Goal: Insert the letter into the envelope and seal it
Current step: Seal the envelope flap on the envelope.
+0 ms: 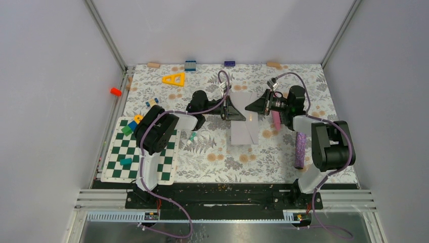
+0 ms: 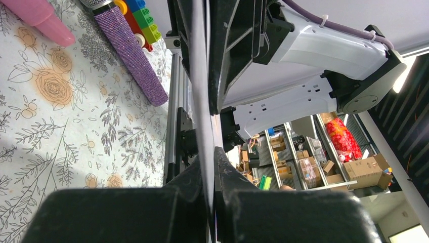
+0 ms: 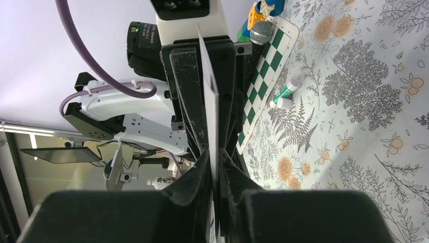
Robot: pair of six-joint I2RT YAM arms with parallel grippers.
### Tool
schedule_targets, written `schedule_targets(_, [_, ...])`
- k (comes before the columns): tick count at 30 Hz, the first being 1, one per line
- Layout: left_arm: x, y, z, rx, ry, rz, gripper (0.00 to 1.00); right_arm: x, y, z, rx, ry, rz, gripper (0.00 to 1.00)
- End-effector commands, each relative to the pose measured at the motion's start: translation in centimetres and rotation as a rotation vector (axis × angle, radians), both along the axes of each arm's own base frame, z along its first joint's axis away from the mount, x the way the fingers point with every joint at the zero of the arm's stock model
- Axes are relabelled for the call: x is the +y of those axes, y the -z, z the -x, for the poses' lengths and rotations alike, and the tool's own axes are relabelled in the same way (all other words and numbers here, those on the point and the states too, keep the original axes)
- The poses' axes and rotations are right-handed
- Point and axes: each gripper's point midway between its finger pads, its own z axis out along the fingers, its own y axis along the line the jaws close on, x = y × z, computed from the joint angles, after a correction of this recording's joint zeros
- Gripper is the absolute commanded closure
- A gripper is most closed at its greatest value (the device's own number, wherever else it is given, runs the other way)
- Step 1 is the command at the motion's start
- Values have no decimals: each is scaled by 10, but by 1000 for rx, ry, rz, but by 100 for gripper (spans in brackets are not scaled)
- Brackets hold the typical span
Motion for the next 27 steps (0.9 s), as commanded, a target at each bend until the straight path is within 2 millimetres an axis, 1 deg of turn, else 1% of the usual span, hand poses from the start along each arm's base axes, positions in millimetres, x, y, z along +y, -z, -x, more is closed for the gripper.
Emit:
schedule_targets(1, [1, -41, 4, -145, 9, 96, 100, 2, -1, 4, -3, -39, 42, 89])
schedule_targets(2, [1, -41, 4, -146, 9, 97, 100, 2, 2, 2, 9, -38, 51, 82])
schedule_targets(4, [1, -42, 5, -149, 9, 98, 100, 4, 1, 2, 3, -46, 40, 53])
schedule_targets(5, [1, -42, 5, -151, 8, 98, 100, 5, 0, 3, -4, -47, 33, 51])
schedule_targets(7, [2, -43, 5, -151, 9, 99, 100, 5, -5, 5, -39, -36, 20, 55])
schedule_targets(11, [2, -44, 5, -149, 12, 104, 100, 5, -7, 8, -60, -52, 12, 55])
schedule_targets(12, [2, -45, 5, -150, 12, 106, 100, 5, -6, 8, -48, -54, 3, 58])
schedule_targets(13, [2, -45, 5, -149, 10, 106, 100, 6, -6, 7, -46, -55, -4, 69])
schedule_targets(14, [2, -45, 5, -149, 11, 106, 100, 6, -5, 7, -40, -61, -8, 91])
schedule_targets(15, [2, -45, 5, -148, 11, 106, 100, 7, -4, 7, -31, -66, -13, 100])
schedule_targets(18, [2, -45, 5, -148, 8, 106, 100, 8, -4, 6, -27, -71, -30, 100])
schedule_targets(19, [2, -45, 4, -147, 7, 105, 100, 9, -6, 7, -25, -78, -34, 89])
schedule_targets(20, [3, -44, 4, -146, 5, 104, 100, 9, -9, 8, -28, -82, -40, 70])
schedule_targets(21, [3, -44, 2, -144, 1, 104, 100, 9, -13, 10, -43, -87, -47, 61])
schedule_targets(22, [4, -44, 1, -141, -3, 103, 100, 9, -17, 12, -71, -91, -53, 58])
schedule_targets(25, [5, -43, -2, -135, -10, 105, 100, 9, -17, 16, -75, -99, -54, 60])
schedule_targets(26, [5, -43, -2, -132, -12, 105, 100, 9, -16, 16, -67, -102, -54, 64])
schedule_targets(27, [6, -43, -3, -131, -13, 105, 100, 9, -14, 16, -57, -106, -53, 75])
